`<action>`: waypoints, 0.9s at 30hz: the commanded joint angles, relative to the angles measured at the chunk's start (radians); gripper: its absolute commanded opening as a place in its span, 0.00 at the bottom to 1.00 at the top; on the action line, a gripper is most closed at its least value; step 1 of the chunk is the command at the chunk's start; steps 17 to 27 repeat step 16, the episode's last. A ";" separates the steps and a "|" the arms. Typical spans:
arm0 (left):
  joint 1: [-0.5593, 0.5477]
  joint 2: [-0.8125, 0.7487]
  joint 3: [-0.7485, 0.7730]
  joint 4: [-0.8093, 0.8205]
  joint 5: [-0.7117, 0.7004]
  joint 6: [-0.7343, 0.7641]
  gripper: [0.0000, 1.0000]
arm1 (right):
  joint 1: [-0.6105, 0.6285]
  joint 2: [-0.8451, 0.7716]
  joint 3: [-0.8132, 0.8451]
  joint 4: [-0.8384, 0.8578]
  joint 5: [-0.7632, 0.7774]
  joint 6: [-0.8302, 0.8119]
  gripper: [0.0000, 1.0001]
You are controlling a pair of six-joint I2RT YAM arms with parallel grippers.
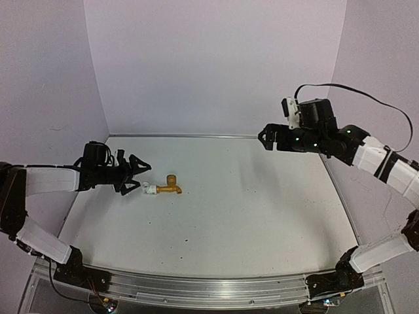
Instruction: Install the water faucets
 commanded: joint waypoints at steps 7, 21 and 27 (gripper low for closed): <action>0.006 -0.490 0.261 -0.305 -0.380 0.260 0.95 | 0.004 -0.310 0.016 0.043 0.111 -0.160 0.98; 0.007 -0.643 0.414 -0.302 -0.401 0.373 0.95 | 0.004 -0.427 -0.046 0.138 0.145 -0.160 0.98; 0.007 -0.643 0.414 -0.302 -0.401 0.373 0.95 | 0.004 -0.427 -0.046 0.138 0.145 -0.160 0.98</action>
